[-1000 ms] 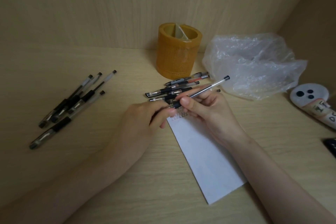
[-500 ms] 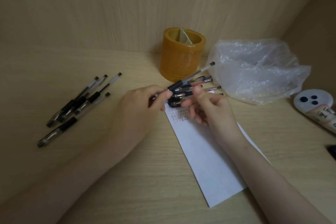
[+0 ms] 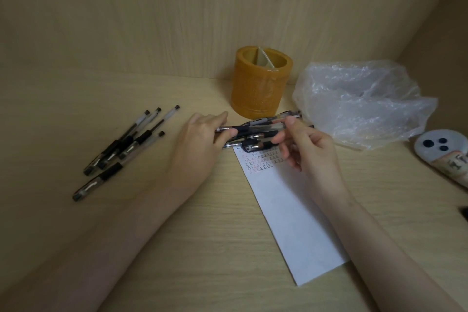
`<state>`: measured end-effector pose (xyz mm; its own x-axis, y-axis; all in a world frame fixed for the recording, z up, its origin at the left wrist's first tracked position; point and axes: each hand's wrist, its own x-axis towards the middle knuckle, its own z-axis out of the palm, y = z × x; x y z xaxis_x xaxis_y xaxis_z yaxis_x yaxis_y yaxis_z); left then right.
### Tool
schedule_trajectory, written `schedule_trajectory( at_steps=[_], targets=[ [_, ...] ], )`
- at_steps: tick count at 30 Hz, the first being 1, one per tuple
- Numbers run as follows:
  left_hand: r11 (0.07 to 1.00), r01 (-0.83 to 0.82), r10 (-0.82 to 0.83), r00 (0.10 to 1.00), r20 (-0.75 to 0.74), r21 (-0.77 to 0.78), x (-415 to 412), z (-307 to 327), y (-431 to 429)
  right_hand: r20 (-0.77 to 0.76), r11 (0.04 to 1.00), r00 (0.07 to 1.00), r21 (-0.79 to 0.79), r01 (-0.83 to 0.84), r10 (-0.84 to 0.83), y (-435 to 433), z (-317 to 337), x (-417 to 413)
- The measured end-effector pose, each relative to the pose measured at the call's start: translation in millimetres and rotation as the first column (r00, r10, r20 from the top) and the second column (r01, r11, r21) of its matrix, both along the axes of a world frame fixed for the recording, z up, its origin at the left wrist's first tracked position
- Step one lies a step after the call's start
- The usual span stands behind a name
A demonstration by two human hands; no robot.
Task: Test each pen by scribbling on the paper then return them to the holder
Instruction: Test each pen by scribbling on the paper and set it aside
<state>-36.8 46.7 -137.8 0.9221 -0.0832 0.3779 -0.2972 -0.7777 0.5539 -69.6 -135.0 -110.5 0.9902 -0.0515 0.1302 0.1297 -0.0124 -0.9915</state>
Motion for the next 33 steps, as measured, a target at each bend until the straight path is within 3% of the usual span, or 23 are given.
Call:
schedule_trajectory(
  at_steps=[5, 9, 16, 20, 26, 30, 33],
  targets=[
    [1.0, 0.019, -0.019, 0.999, 0.033, 0.015, -1.9, 4.1, 2.6, -0.012, 1.0, 1.0, -0.01, 0.001, -0.002, -0.7, 0.2, -1.5],
    [0.983, -0.042, 0.012, 0.986, 0.168, 0.177, -9.0, 17.1, 20.1, -0.014, 1.0, 1.0, -0.008, 0.02, -0.02, -3.2, -0.4, 0.0],
    [0.886, -0.269, 0.26, 0.963, 0.075, 0.379, -27.6, 27.5, 44.7, 0.004, 0.999, 0.999, -0.021, 0.037, -0.037, -5.8, -0.5, 0.8],
    [0.814, -0.273, 0.31, 0.951, 0.014, 0.513, -26.7, 24.6, 44.8, -0.004, 0.998, 0.999, -0.032, 0.047, -0.047, -6.4, -0.3, 0.7],
    [0.81, -0.273, 0.318, 0.948, 0.002, 0.52, -23.4, 22.2, 45.6, -0.004, 0.998, 0.999, -0.045, 0.046, -0.046, -5.3, 0.1, -0.2],
    [0.854, -0.292, 0.301, 0.953, 0.049, 0.431, -25.2, 27.7, 44.8, 0.0, 0.997, 0.998, -0.062, 0.055, -0.056, -5.8, 0.1, -0.2],
    [0.817, -0.269, 0.312, 0.95, 0.002, 0.51, -25.9, 25.2, 44.0, -0.008, 0.996, 0.999, -0.069, 0.049, -0.049, -5.7, -0.2, -0.5]
  ],
)
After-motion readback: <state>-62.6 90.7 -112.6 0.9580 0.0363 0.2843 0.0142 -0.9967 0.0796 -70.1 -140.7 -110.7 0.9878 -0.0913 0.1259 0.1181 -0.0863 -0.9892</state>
